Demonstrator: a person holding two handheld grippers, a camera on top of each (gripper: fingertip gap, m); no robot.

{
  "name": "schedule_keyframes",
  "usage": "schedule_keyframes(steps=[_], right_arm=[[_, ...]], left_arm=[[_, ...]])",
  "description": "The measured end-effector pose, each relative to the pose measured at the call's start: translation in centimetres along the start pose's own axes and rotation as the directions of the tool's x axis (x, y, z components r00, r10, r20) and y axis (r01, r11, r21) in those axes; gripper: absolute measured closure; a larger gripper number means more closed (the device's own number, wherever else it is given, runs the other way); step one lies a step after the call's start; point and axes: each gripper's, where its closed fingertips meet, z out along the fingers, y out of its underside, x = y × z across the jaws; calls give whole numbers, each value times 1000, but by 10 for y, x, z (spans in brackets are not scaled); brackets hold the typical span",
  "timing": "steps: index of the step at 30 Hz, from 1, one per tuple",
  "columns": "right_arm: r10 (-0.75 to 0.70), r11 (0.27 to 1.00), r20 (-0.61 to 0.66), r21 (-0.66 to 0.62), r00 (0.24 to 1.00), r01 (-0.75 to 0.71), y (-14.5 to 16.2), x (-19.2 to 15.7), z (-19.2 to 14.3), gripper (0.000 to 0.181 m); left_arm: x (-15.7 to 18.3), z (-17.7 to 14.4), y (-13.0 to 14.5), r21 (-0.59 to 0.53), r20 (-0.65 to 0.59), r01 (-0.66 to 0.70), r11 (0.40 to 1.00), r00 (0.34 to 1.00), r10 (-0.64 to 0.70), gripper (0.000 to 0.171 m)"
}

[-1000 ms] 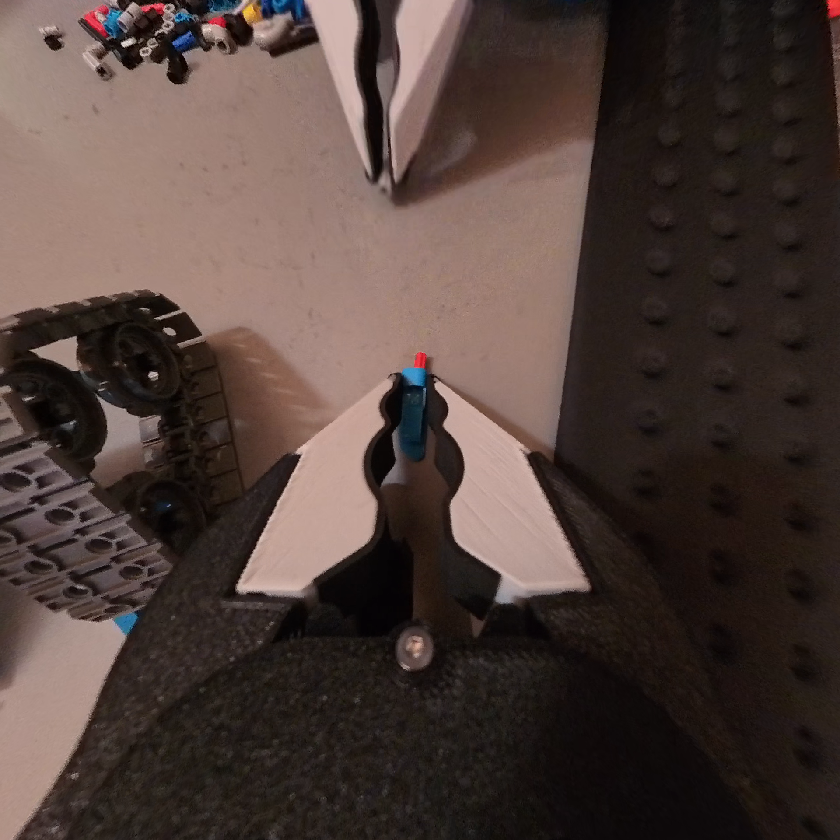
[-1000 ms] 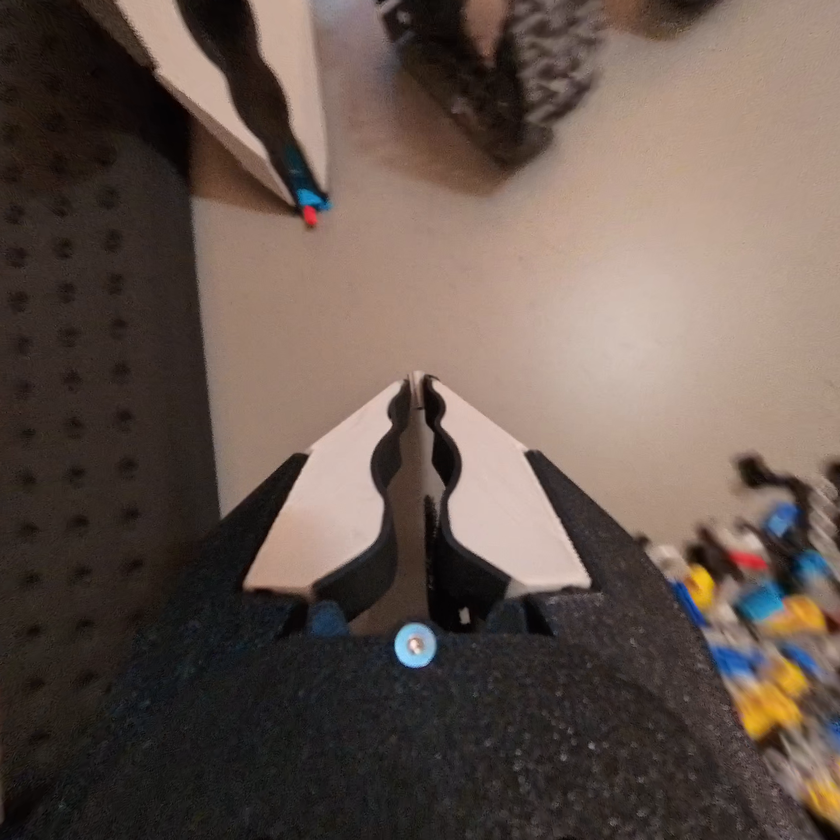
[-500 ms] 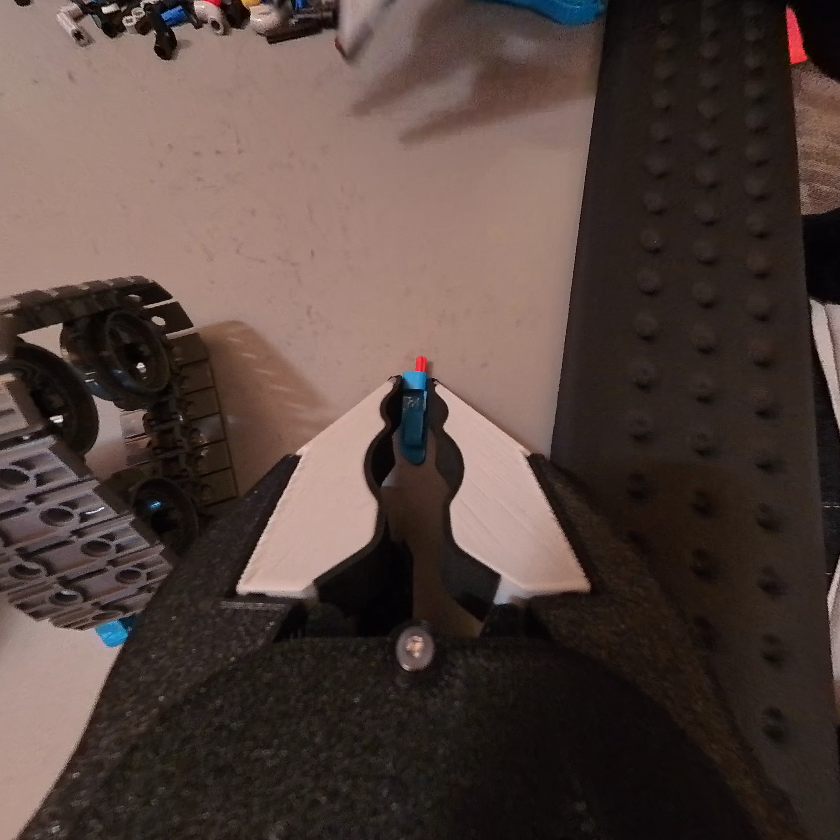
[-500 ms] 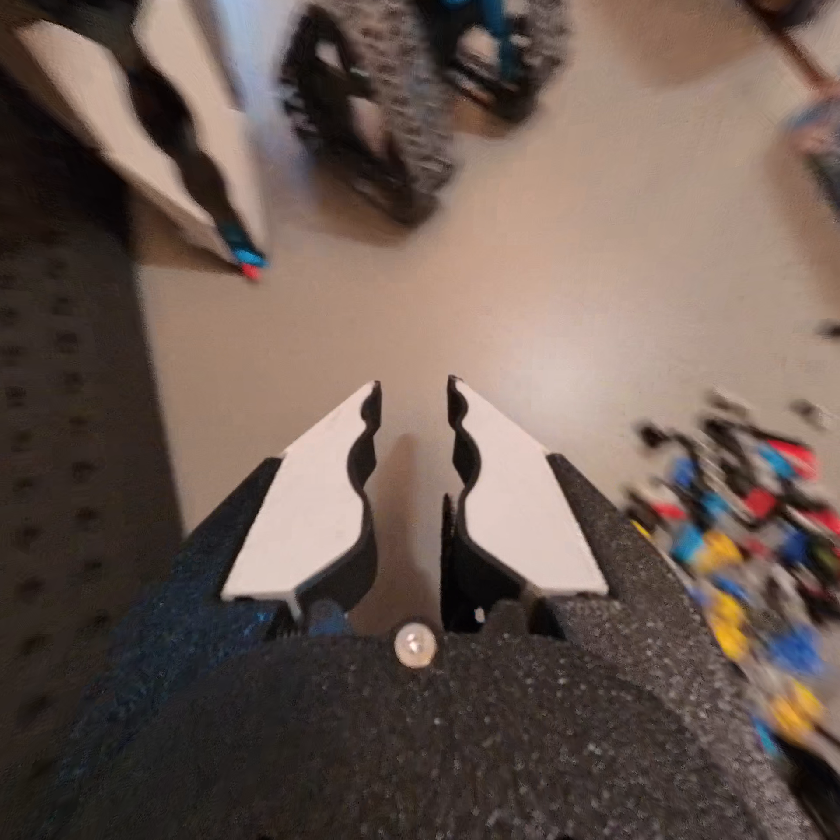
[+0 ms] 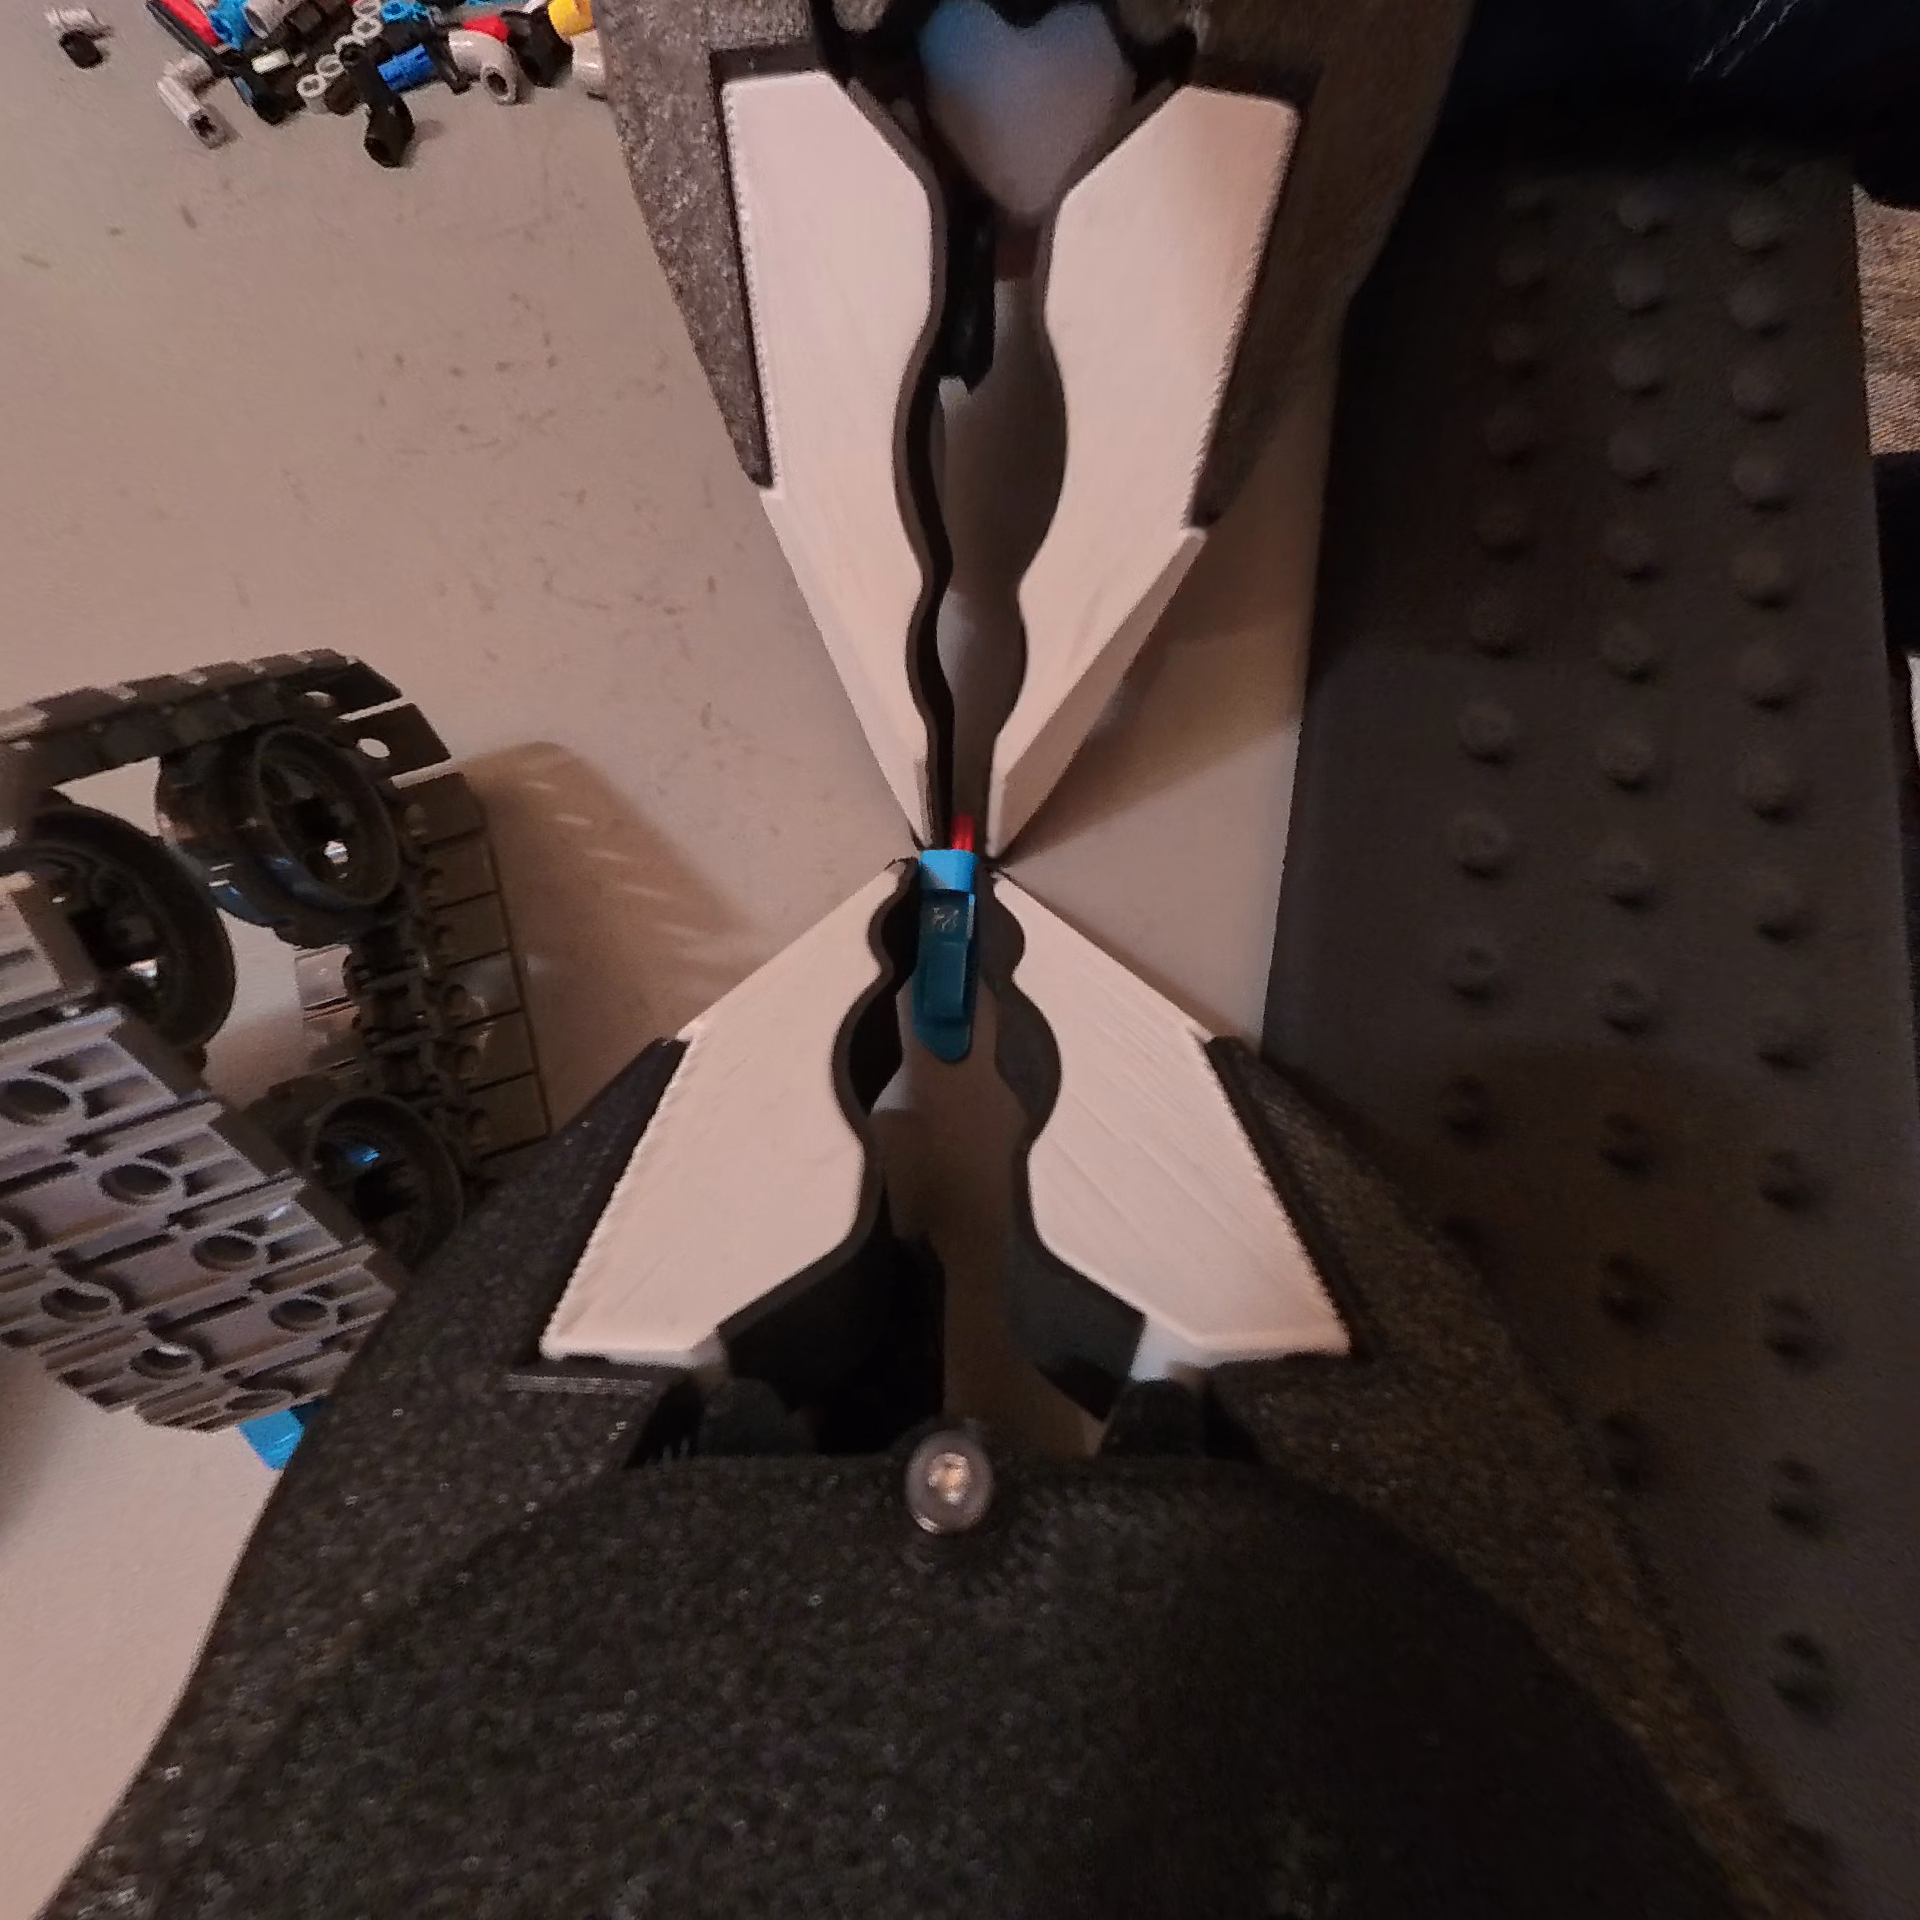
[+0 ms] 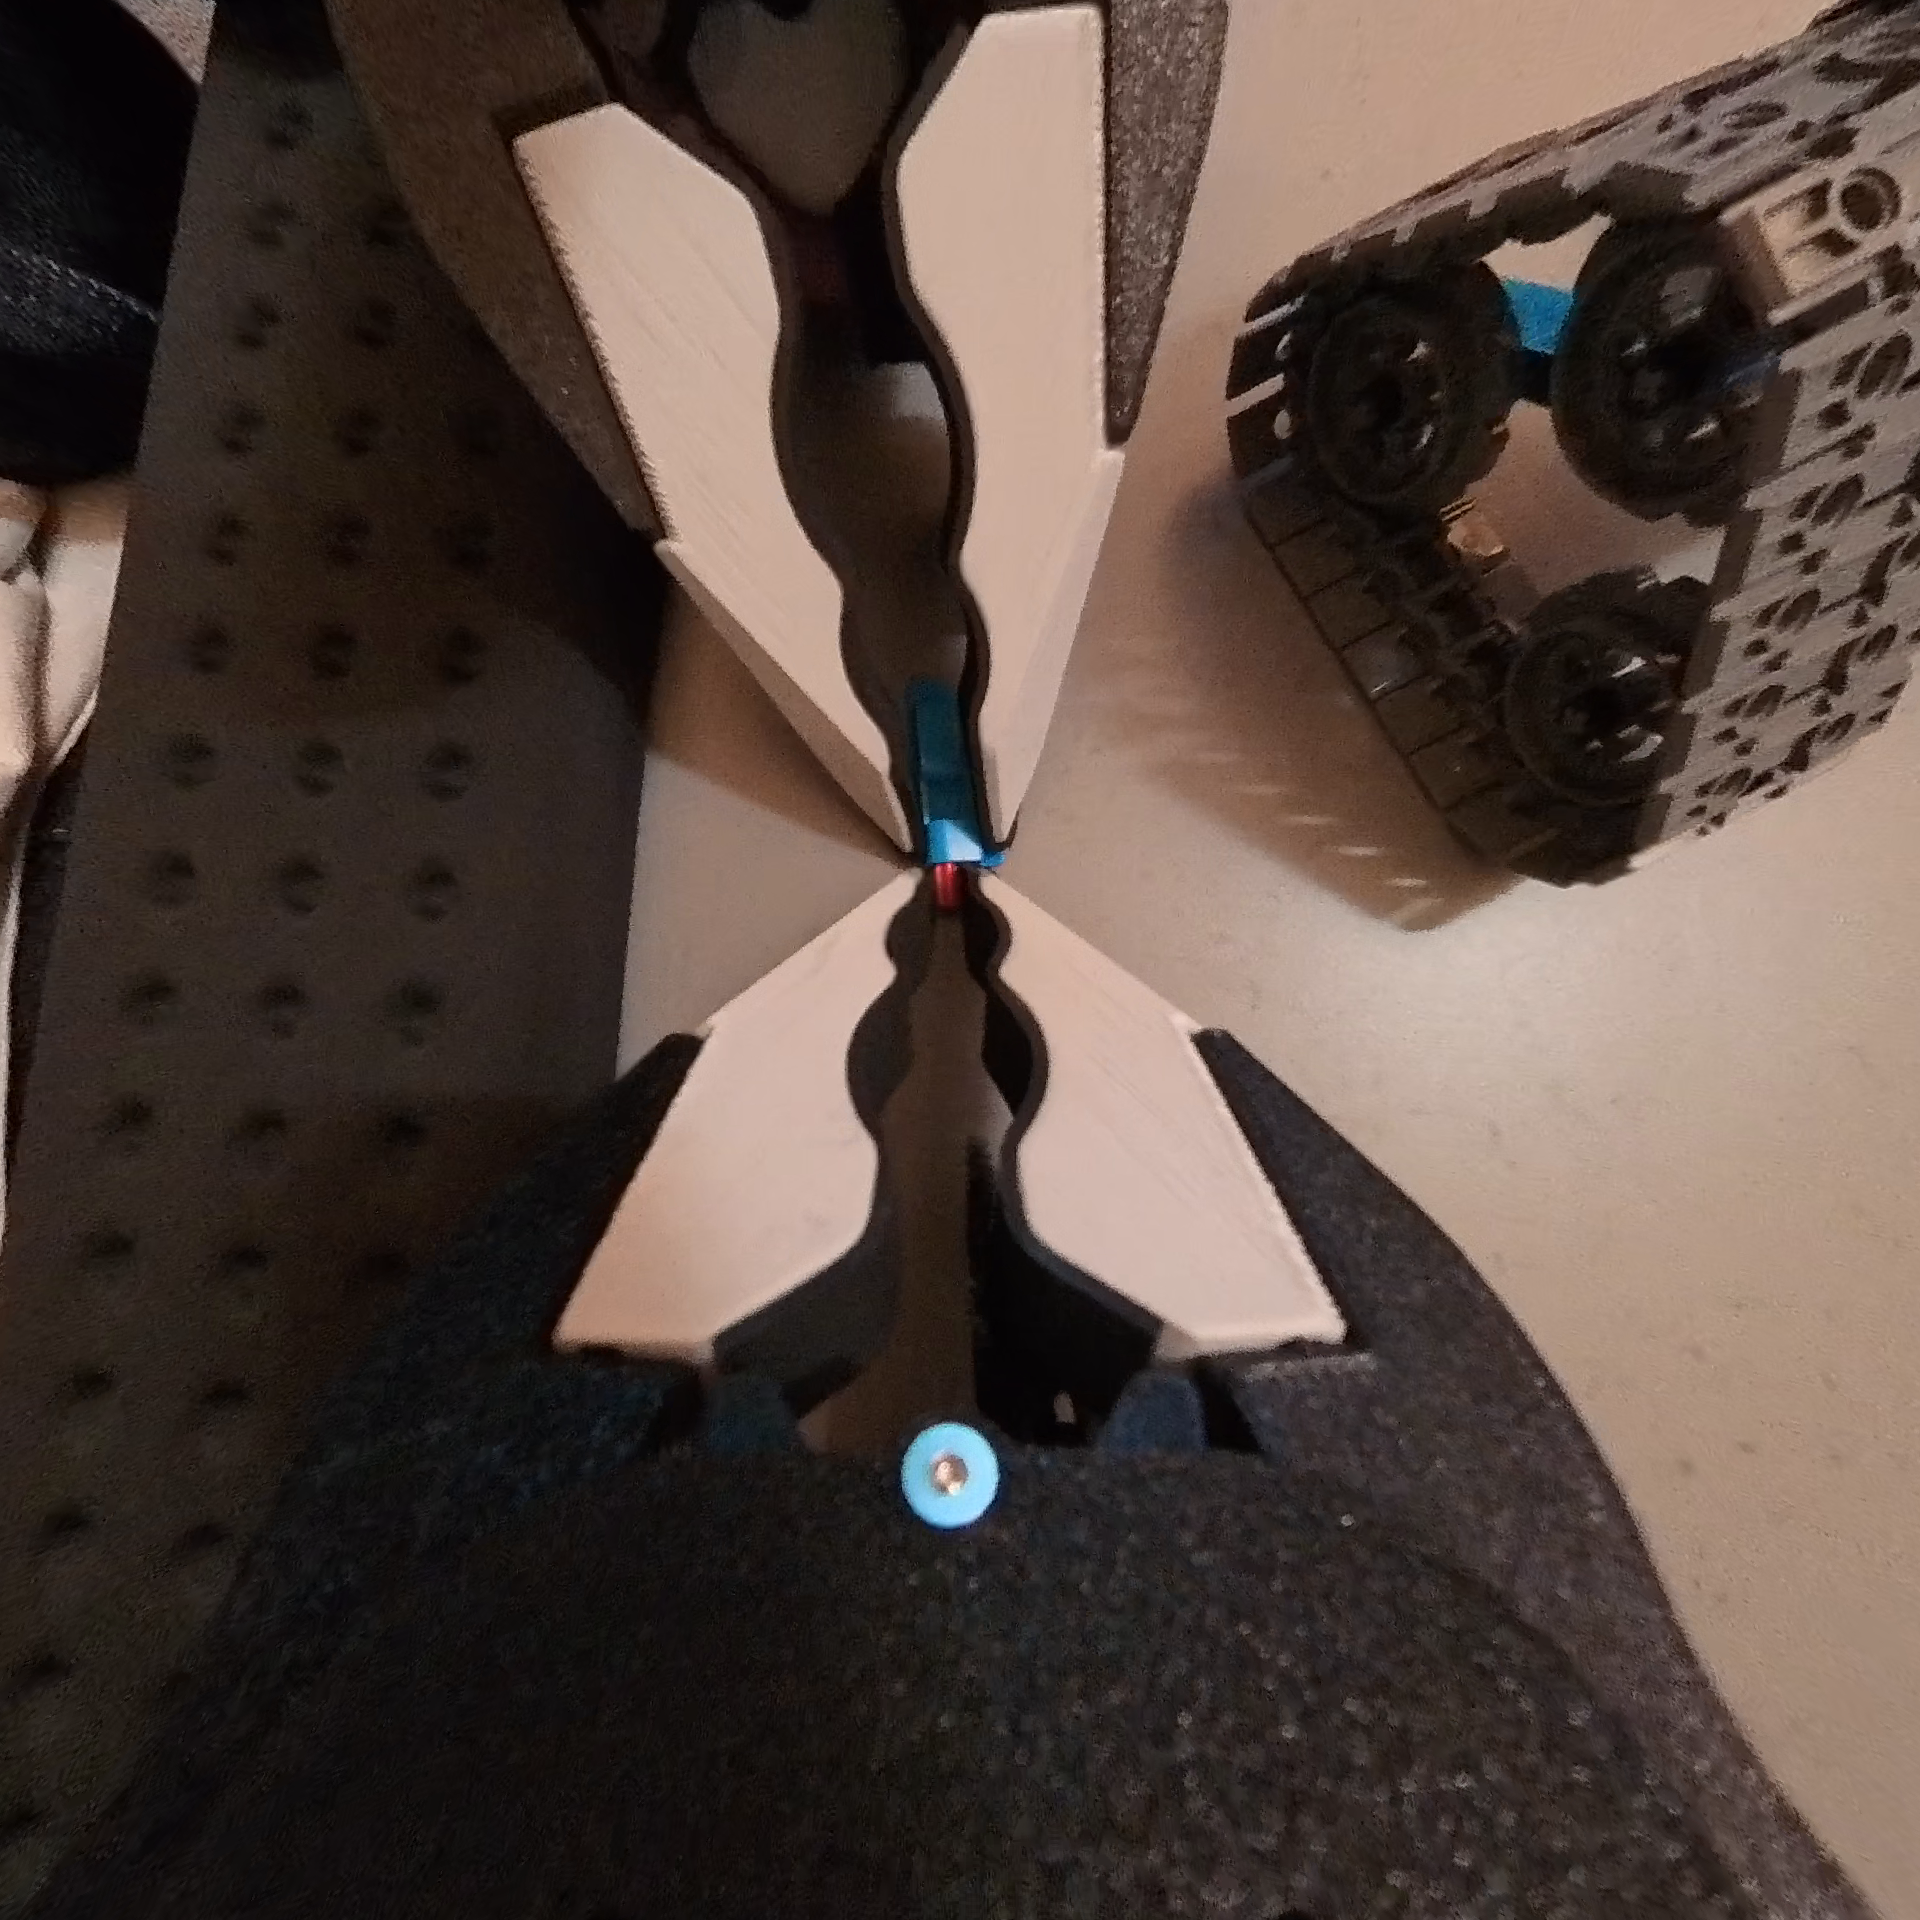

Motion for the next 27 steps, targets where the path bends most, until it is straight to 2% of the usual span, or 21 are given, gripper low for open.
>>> schedule_keyframes(steps=[17,21,23,27], right_arm=[[26,1000,62,-14,998,-25,11,-7,-10,180],[24,998,53,-53,998,-22,18,-6,-14,181],[65,992,-27,-108,998,-68,43,9,-37,181],[196,976,-109,-78,975,-205,77,19,-90,181]], left_arm=[[7,2,1,0,1,-59,998,998,59,164],[7,2,1,0,-6,-44,999,999,44,164],[7,1,2,1,-9,-29,1000,1000,29,165],[7,1,1,0,-9,-31,1000,999,31,165]])
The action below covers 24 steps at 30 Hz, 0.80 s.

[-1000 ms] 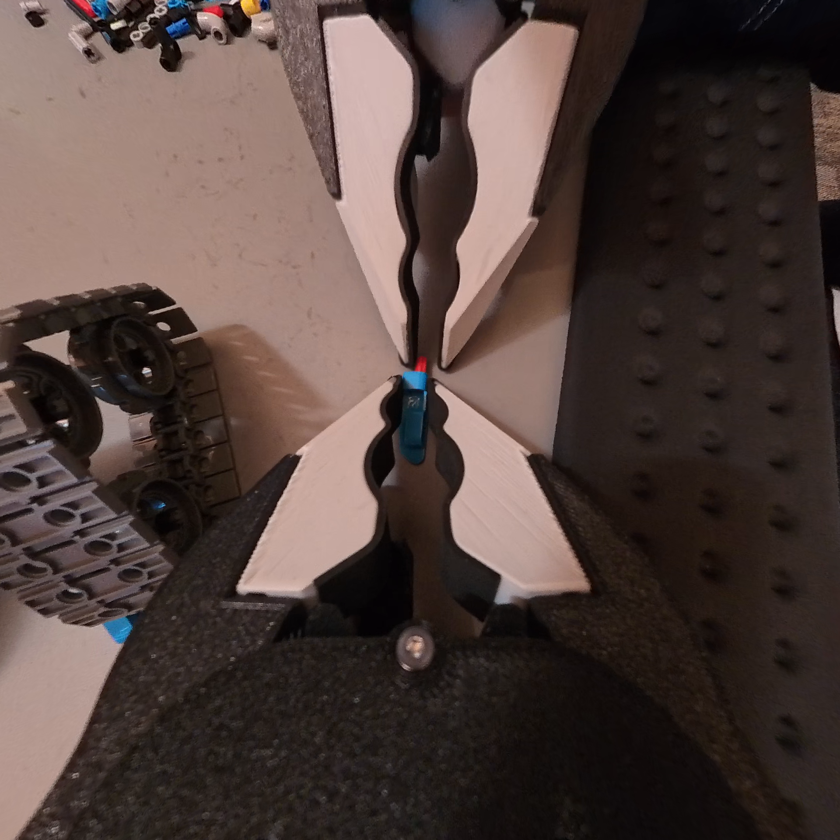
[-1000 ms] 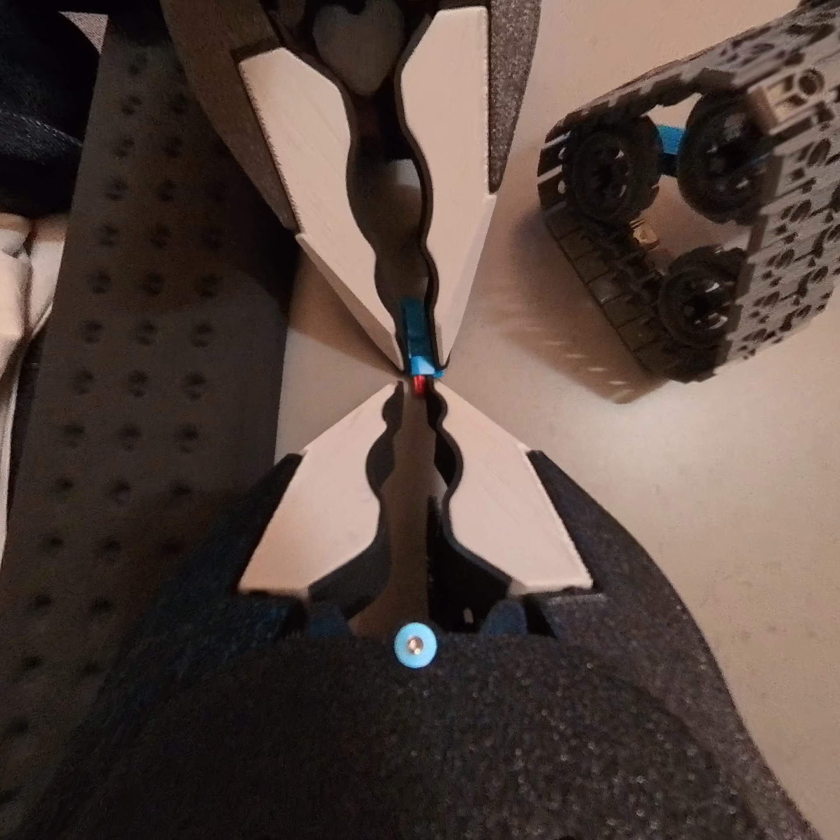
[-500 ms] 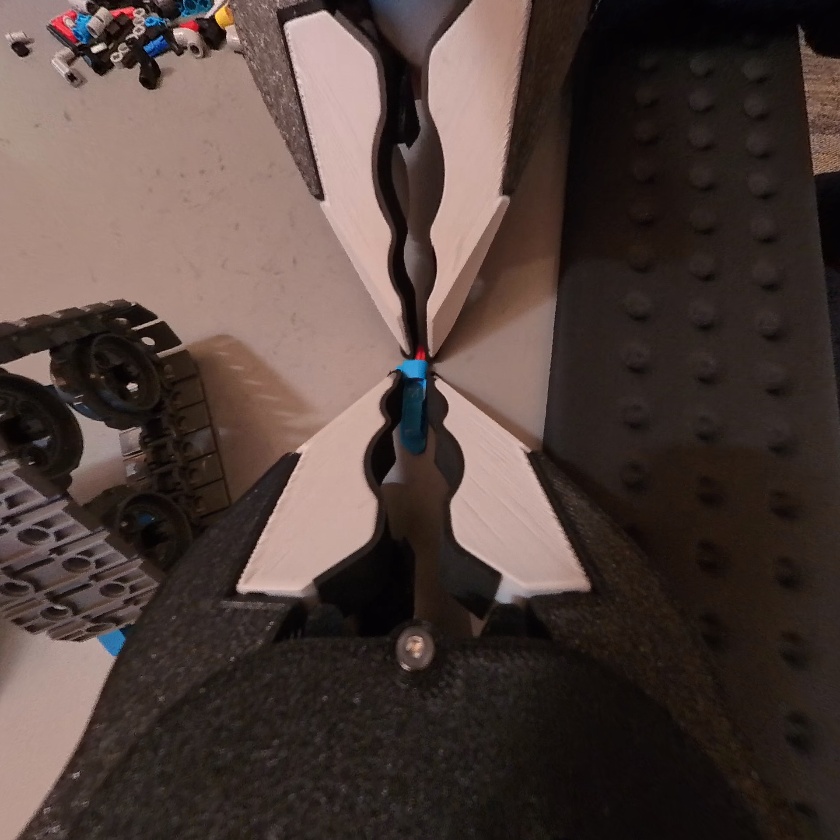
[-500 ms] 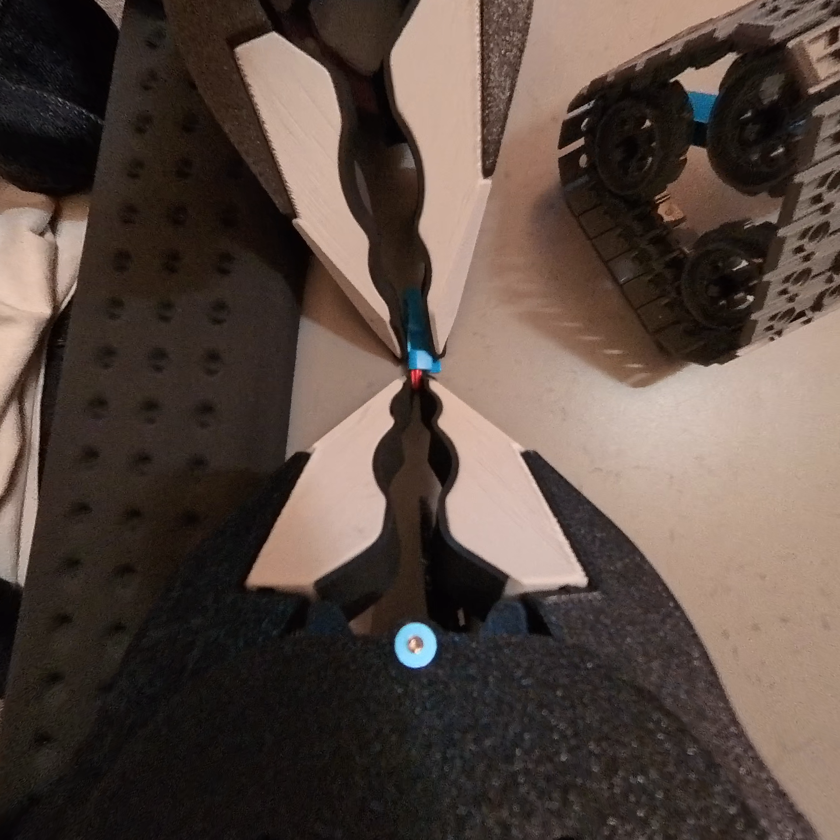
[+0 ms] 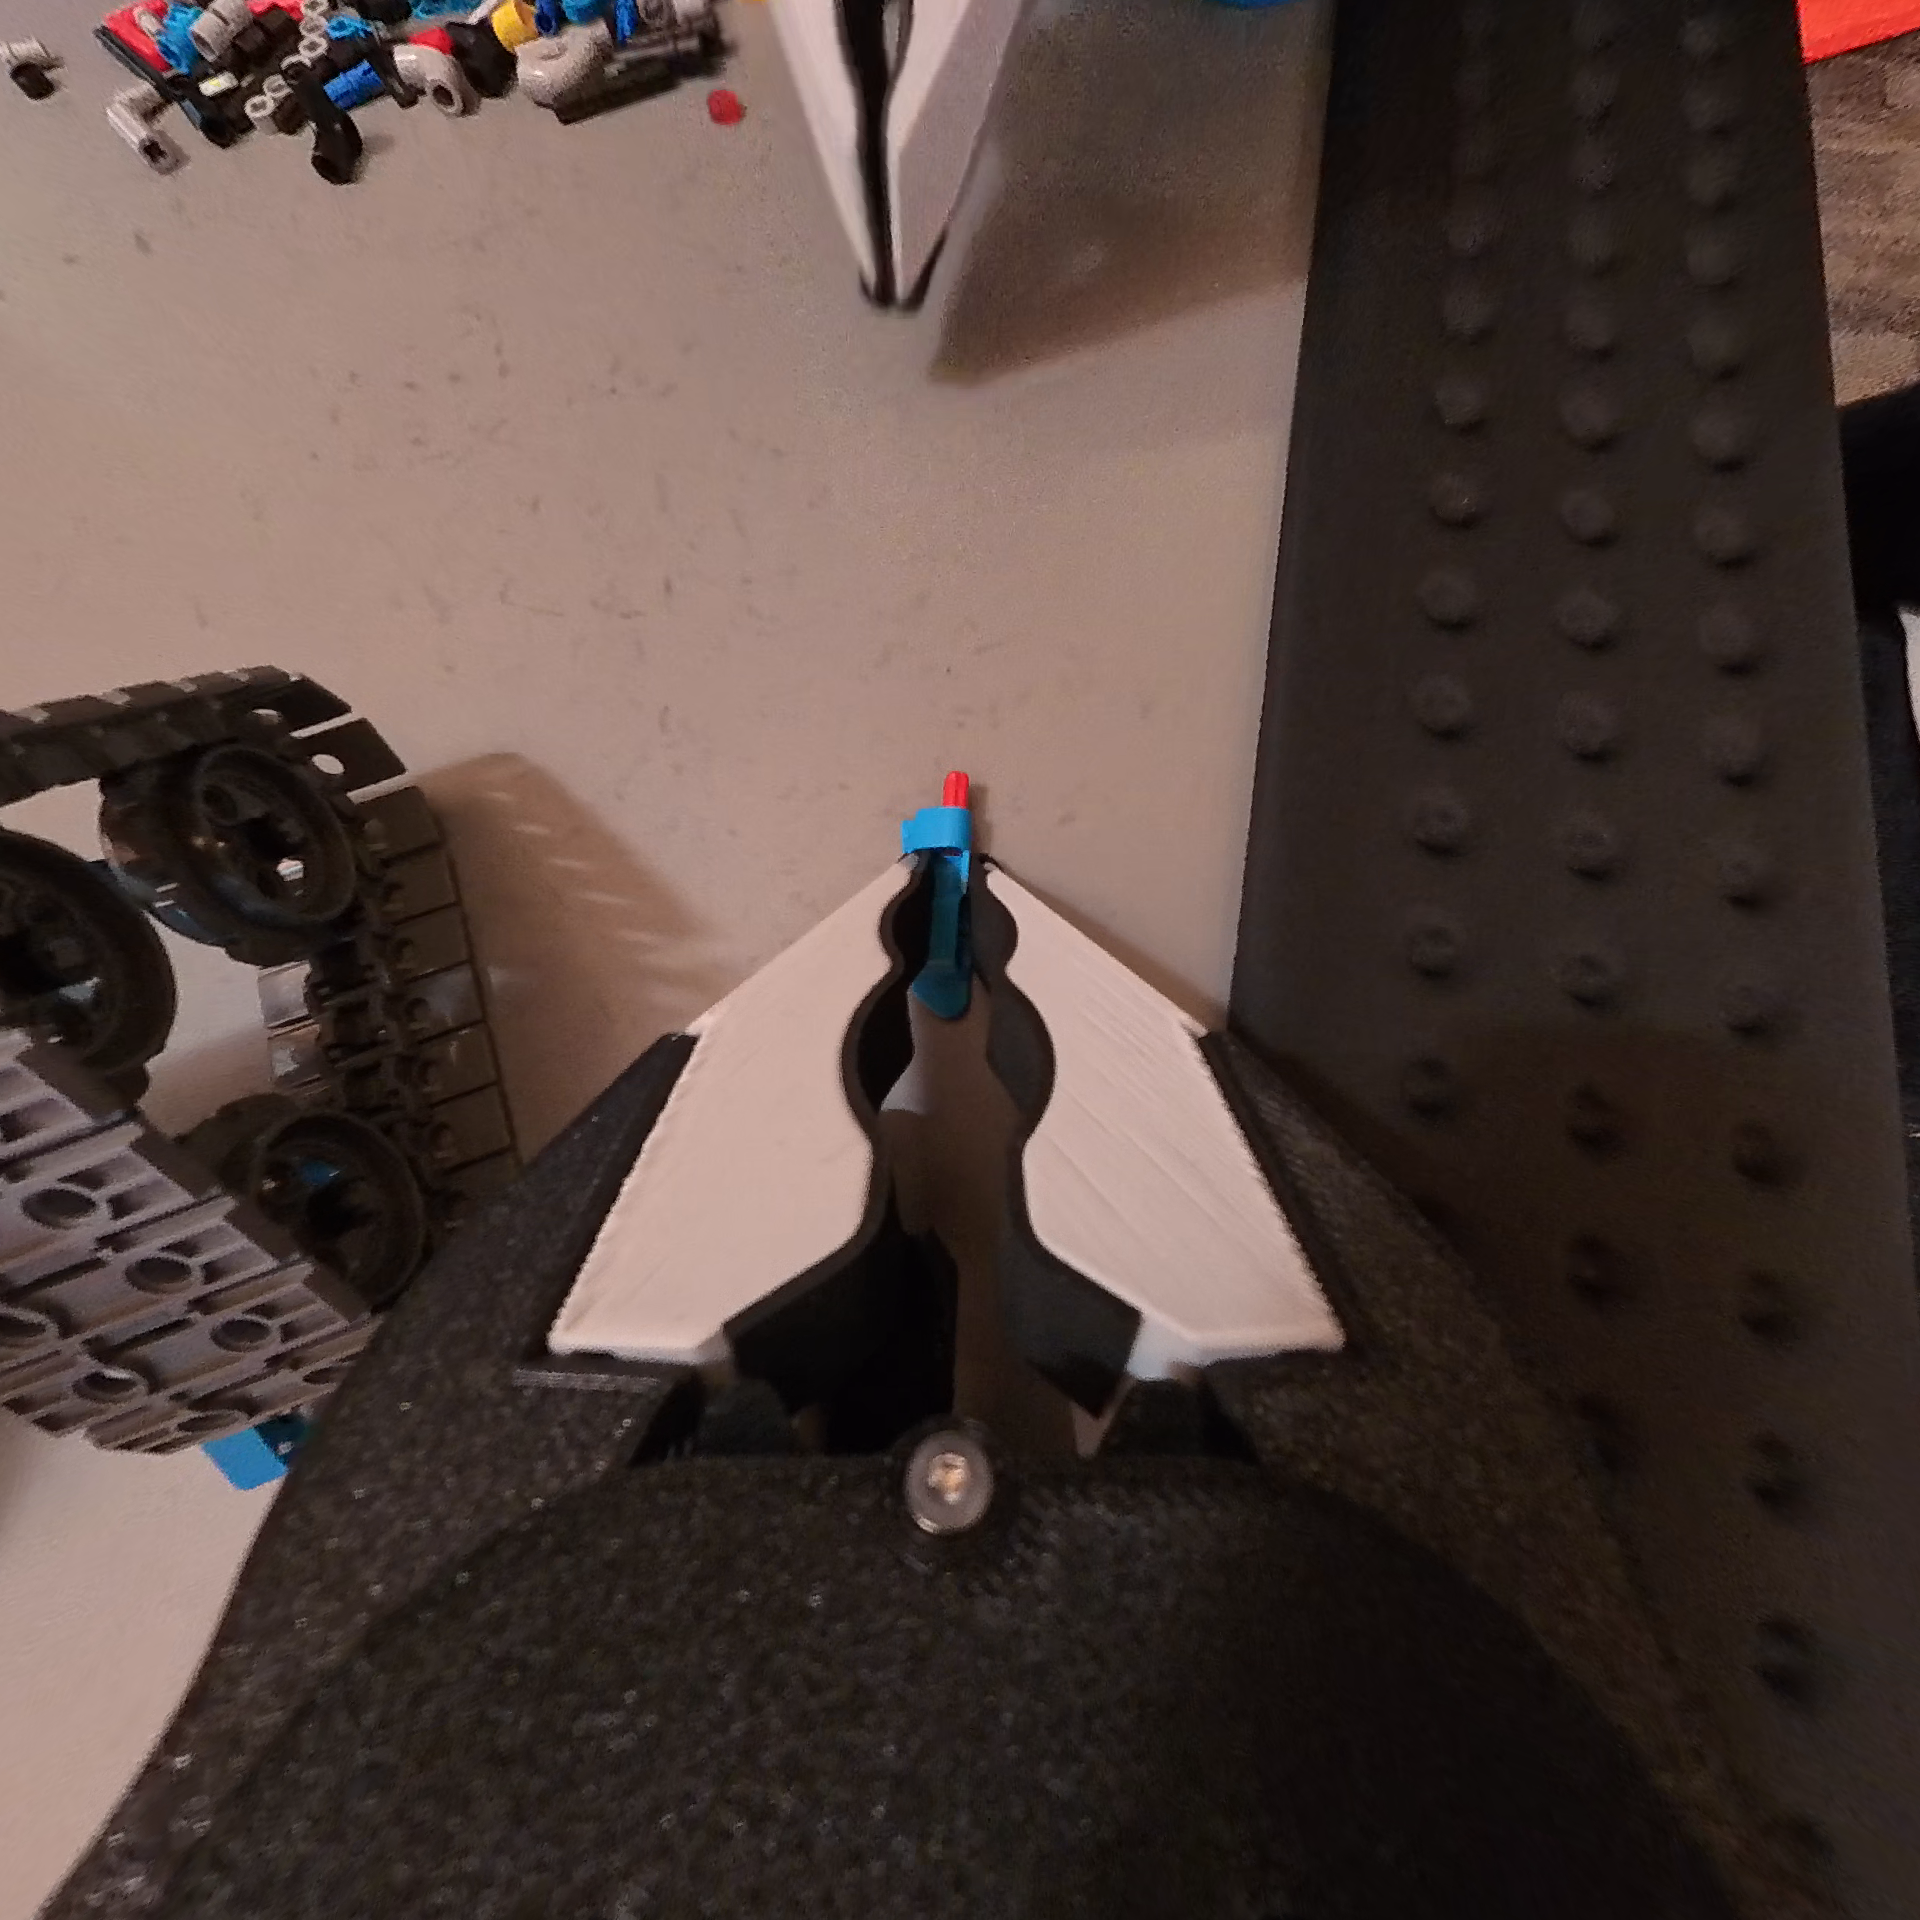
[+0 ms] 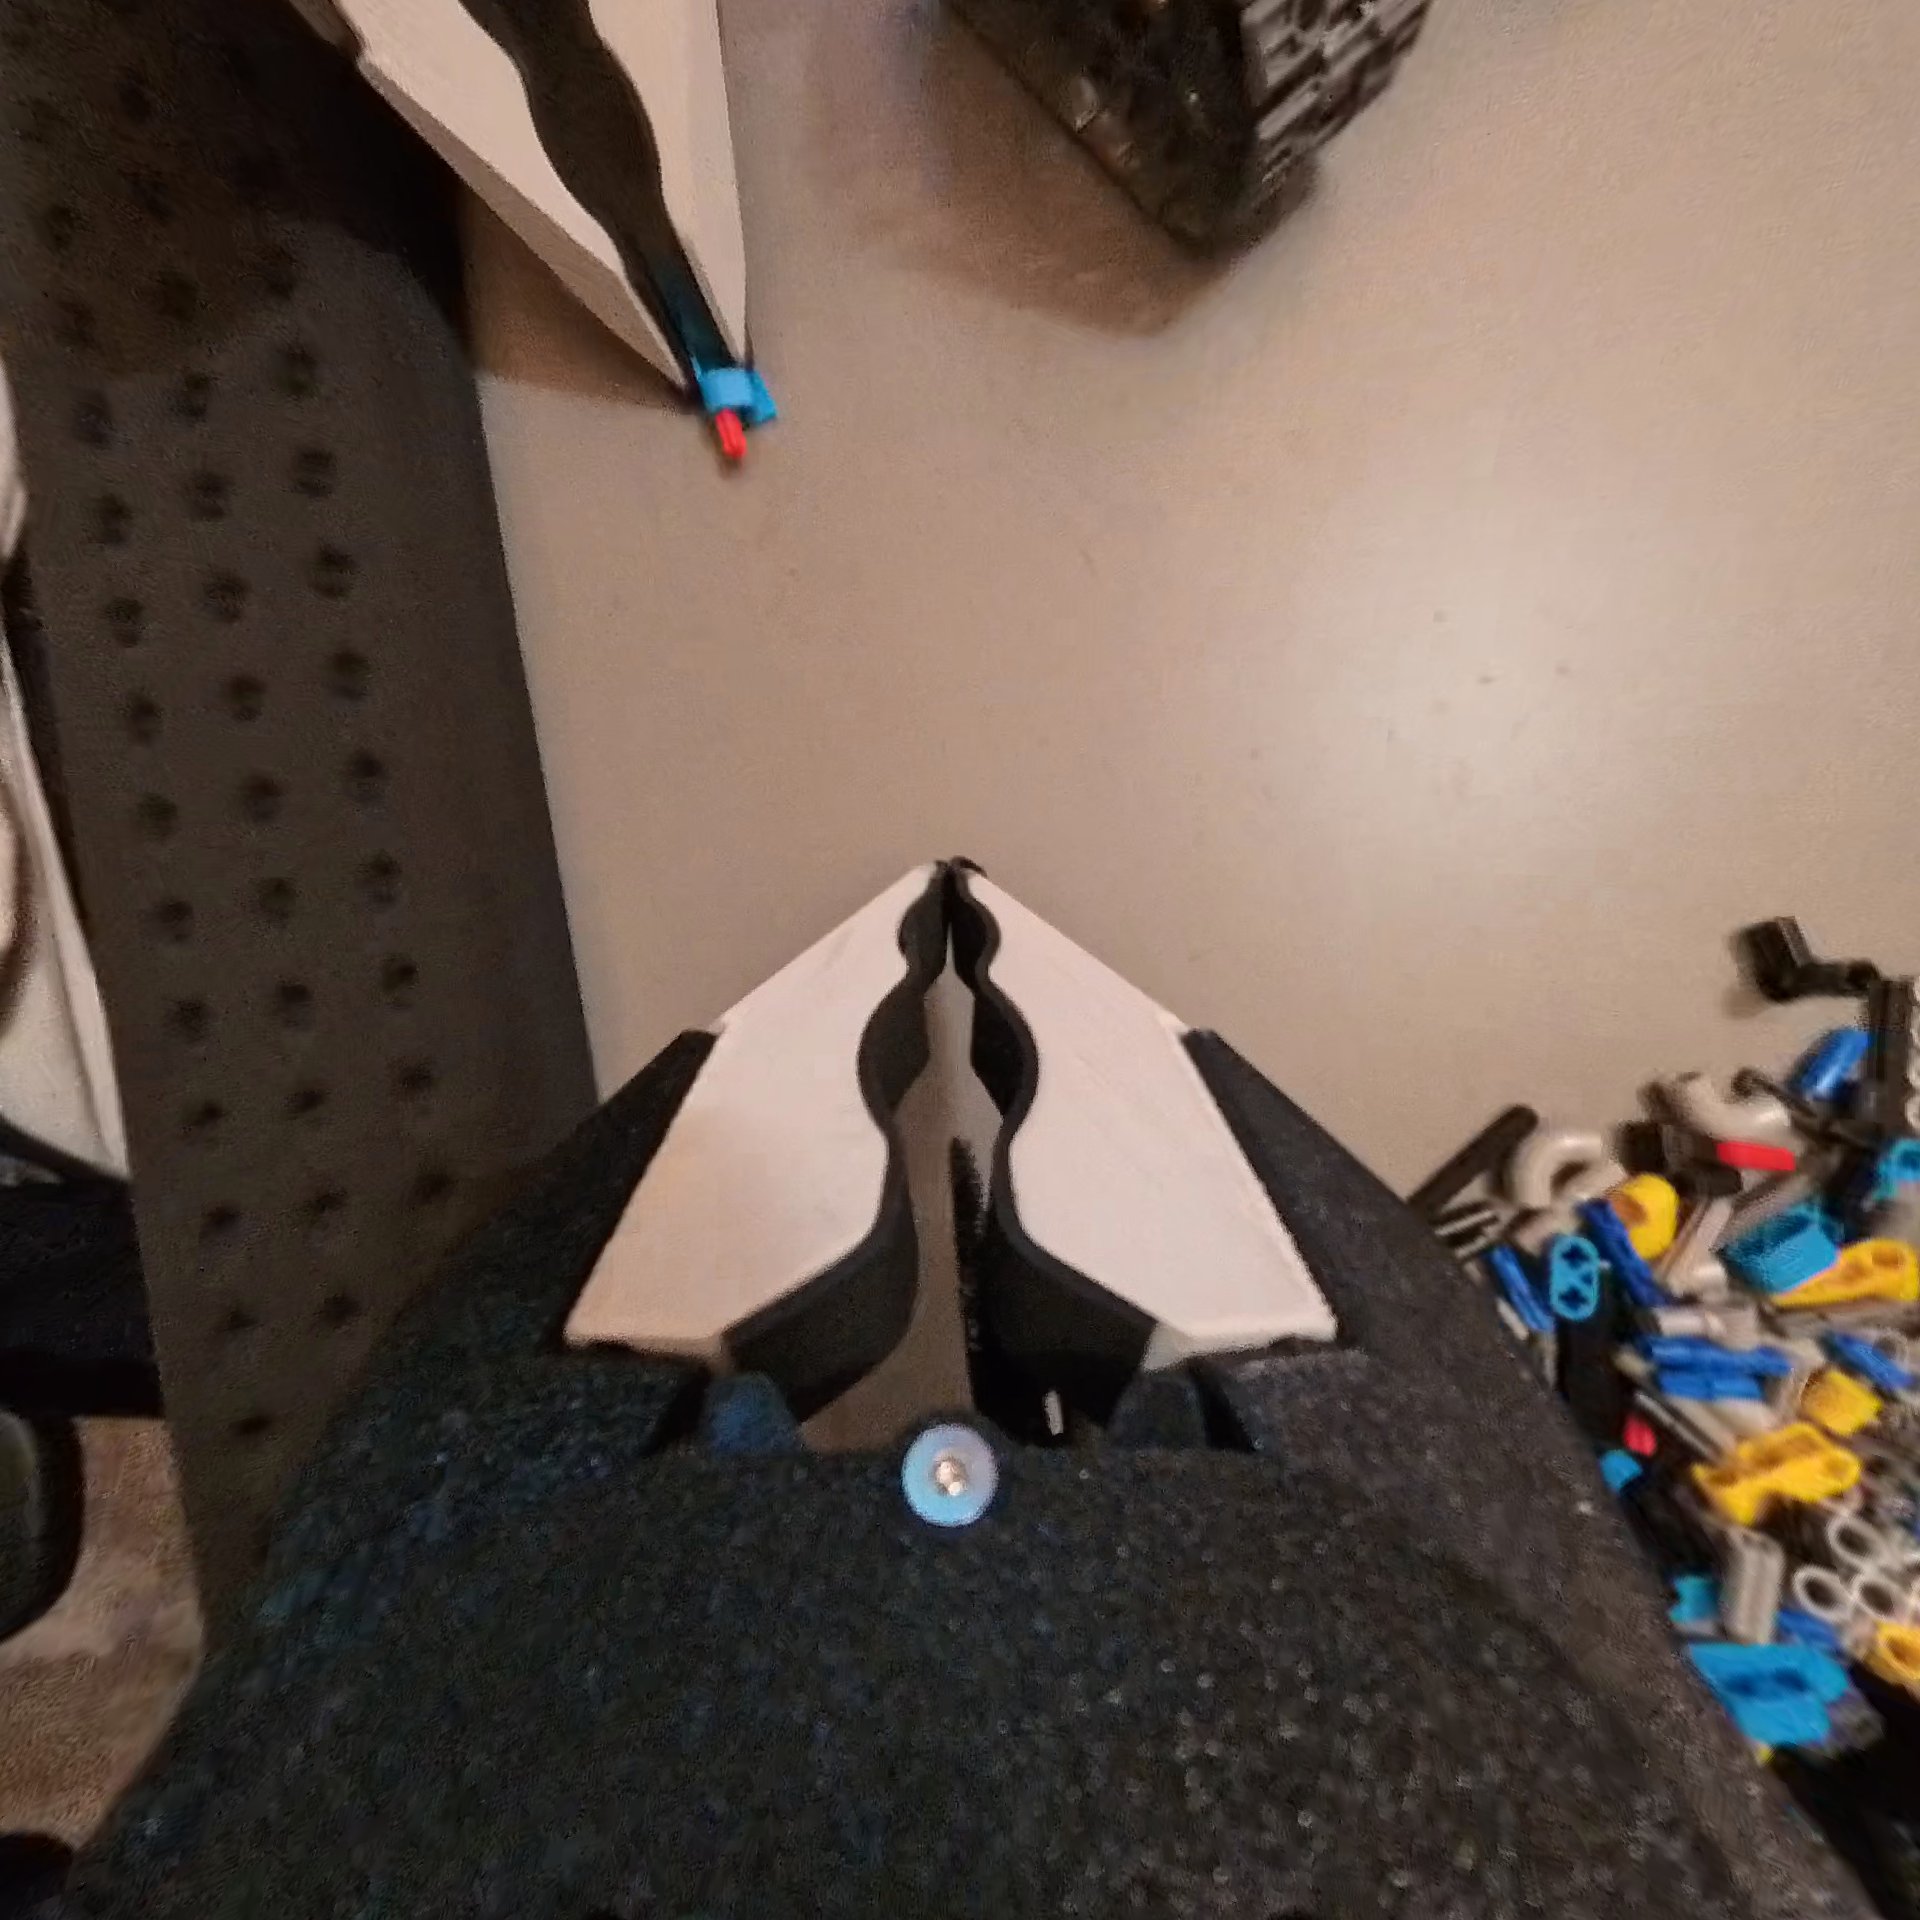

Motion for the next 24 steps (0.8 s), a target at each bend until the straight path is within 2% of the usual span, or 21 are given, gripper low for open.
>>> schedule_keyframes(steps=[2,4,5,8,12,18,24], right_arm=[[8,993,24,115,1000,-11,-18,-13,-3,181],[-33,983,58,185,998,22,-40,-34,17,175],[-60,982,47,184,997,50,-47,-40,32,165],[-201,956,-74,200,977,212,-62,-44,65,163],[-312,900,-187,257,932,353,-82,-48,57,175],[-326,895,-148,269,934,356,-81,-55,57,178],[-358,873,-170,289,918,393,-83,-59,55,178]], left_arm=[[0,0,-1,0,0,1,1000,1000,-1,165],[0,0,-2,-1,-11,14,1000,1000,-14,165],[2,0,-2,0,-37,34,999,999,-34,166],[3,-2,-5,9,-122,146,989,982,-143,167],[5,-12,-16,73,-230,276,958,940,-254,171],[11,-12,-16,65,-261,263,963,936,-238,171],[14,-14,-17,68,-285,268,961,928,-239,171]])
